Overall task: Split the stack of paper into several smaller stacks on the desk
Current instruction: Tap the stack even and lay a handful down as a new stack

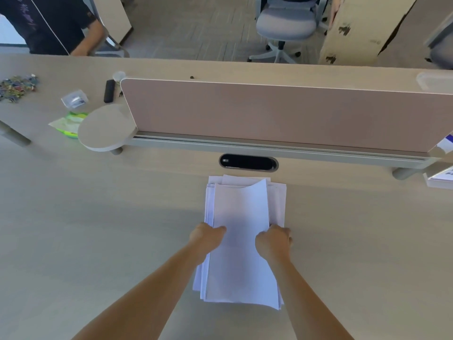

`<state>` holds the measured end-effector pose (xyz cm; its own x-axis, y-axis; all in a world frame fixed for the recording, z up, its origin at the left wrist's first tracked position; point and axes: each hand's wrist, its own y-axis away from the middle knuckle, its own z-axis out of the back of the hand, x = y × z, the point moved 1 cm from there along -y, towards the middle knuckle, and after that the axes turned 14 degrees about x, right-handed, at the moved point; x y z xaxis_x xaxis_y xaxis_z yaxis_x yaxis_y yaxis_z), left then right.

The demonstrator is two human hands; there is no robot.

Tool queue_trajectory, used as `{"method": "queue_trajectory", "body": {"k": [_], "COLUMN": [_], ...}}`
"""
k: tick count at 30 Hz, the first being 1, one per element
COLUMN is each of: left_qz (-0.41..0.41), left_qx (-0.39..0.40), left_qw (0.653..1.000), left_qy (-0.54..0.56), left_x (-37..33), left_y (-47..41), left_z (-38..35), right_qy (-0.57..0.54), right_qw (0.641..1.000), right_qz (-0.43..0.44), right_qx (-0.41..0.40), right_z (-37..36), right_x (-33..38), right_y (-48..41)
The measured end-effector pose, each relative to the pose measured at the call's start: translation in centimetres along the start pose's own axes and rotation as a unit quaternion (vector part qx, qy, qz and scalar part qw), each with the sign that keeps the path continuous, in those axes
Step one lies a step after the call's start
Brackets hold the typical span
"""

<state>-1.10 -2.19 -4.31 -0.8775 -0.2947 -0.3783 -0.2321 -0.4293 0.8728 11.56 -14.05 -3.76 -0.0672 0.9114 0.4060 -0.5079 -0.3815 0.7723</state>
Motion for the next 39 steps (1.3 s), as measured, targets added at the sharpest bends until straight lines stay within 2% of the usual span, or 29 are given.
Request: {"method": "queue_trajectory", "body": {"k": [2, 6, 9, 12, 13, 16, 19, 25, 29, 31, 34, 39], "left_qz": [-0.002, -0.006, -0.008, -0.01, -0.01, -0.009, -0.019, -0.103, -0.207, -0.25, -0.291, -0.332], "left_qx": [0.007, 0.009, 0.003, 0.006, 0.007, 0.009, 0.011, 0.005, 0.091, 0.098, 0.078, -0.027], "left_qw": [1.0, 1.0, 1.0, 1.0, 1.0, 1.0, 0.999, 0.981, 0.917, 0.891, 0.883, 0.887], "left_qy": [-0.007, -0.017, -0.009, -0.004, -0.001, 0.022, 0.05, 0.165, 0.329, 0.366, 0.359, 0.319], "left_x": [0.2, 0.4, 0.4, 0.5, 0.5, 0.6, 0.9, 0.9, 0.4, 0.8, 2.3, 6.3], "left_y": [-0.1, 0.0, 0.3, 0.5, 0.5, 0.2, 0.1, 1.5, 5.5, 7.3, 9.1, 10.6], "left_z": [-0.2, -0.4, -0.4, -0.2, -0.1, 0.3, 1.0, 3.5, 6.8, 8.6, 11.2, 15.2], "right_qy": [-0.015, -0.093, -0.218, -0.195, -0.184, -0.173, -0.216, -0.263, -0.26, -0.257, -0.265, -0.262], "right_qw": [1.0, 0.989, 0.973, 0.979, 0.98, 0.981, 0.969, 0.946, 0.934, 0.926, 0.906, 0.894], "right_qz": [0.012, 0.097, 0.067, 0.034, 0.039, 0.068, 0.105, 0.167, 0.227, 0.263, 0.323, 0.359], "right_qx": [-0.015, -0.058, -0.04, 0.057, 0.067, 0.048, 0.055, 0.092, 0.09, 0.081, 0.062, 0.048], "right_z": [0.3, 0.2, 0.1, 0.1, 0.3, 1.0, 2.2, 4.8, 5.0, 4.0, 1.5, -4.1], "right_x": [-0.1, -0.2, -0.4, -0.8, -0.9, -0.8, 0.1, 2.3, 4.1, 4.9, 6.4, 8.8], "right_y": [0.0, 0.6, 0.2, -0.5, -0.5, 0.0, 1.5, 5.3, 7.4, 8.4, 9.8, 11.4]}}
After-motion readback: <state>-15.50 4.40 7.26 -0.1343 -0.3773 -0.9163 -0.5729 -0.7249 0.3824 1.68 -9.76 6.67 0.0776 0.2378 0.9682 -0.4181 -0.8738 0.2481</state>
